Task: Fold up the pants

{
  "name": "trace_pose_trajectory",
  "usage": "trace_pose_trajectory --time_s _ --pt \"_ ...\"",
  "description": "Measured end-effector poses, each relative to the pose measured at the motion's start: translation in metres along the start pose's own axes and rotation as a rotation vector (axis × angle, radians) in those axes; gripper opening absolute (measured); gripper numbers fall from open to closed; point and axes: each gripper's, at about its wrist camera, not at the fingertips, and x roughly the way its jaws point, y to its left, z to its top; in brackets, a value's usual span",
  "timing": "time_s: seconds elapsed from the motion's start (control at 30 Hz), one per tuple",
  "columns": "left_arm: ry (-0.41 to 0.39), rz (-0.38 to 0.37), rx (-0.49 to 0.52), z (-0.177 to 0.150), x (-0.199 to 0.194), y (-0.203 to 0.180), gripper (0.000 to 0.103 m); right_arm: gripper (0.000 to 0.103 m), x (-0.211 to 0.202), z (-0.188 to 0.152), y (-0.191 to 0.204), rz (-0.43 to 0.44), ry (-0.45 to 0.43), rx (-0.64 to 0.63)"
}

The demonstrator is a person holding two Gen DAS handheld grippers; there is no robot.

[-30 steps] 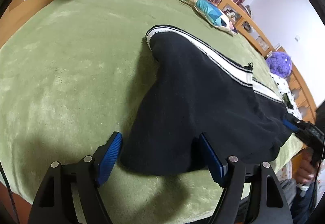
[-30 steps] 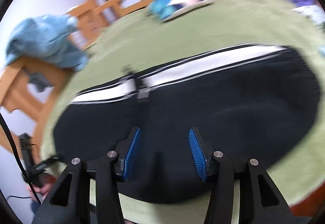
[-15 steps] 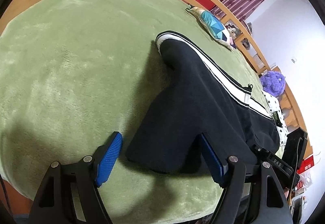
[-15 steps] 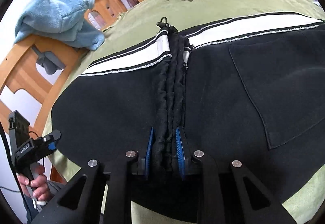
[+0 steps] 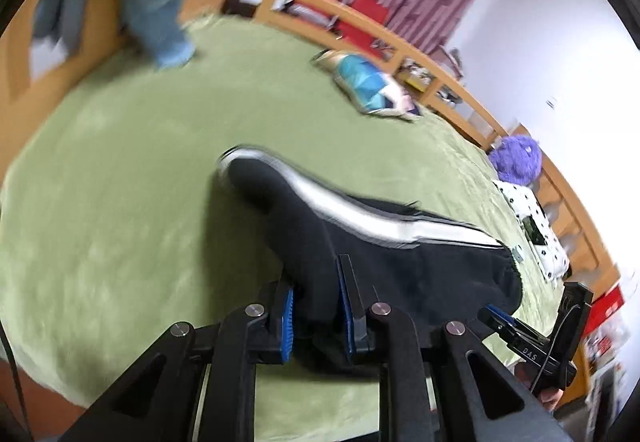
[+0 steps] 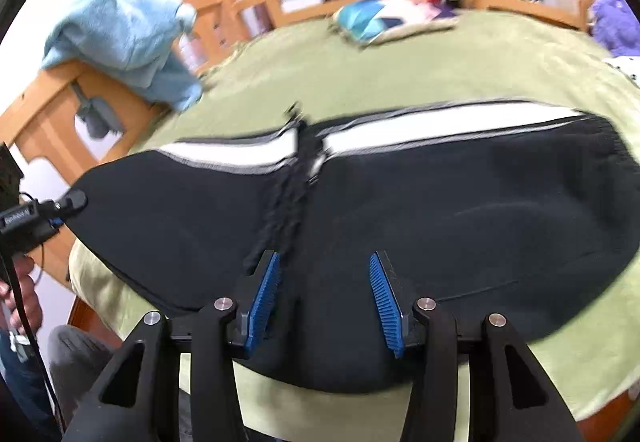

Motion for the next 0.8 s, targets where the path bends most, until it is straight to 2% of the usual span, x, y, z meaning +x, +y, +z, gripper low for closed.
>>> trace_pose_trajectory --time_s 0.17,0.3,0.43,0.53,0.67,0.8 --pt "-0.038 -0.002 0.157 0.015 0.003 -0.083 0.016 0.047 -0.039 -0.001 -0.053 -0.009 -0.067 0.078" --pt "-0.035 -0.023 0.287 0.005 0.02 -0.158 0.015 0.047 -0.055 -0.002 -0.093 -0.038 -0.093 0.093" --pt "-0.006 -0.069 0.359 -0.01 0.049 -0.219 0.015 0.047 -0.064 0.0 -0.13 -0.07 -0.12 0.141" --pt "0.033 -0.119 0.384 -0.028 0.081 -0.26 0.015 0.047 -0.078 -0.009 -0.158 -0.085 -0.145 0.196" --pt "0.122 -0.176 0.371 -0.055 0.124 -0.289 0.015 0.048 -0.095 -0.021 -0.187 -0.136 -0.182 0.267" --pt "0.24 -0.159 0.383 -0.081 0.154 -0.299 0.021 0.048 -0.089 -0.032 -0.202 -0.147 -0.147 0.298"
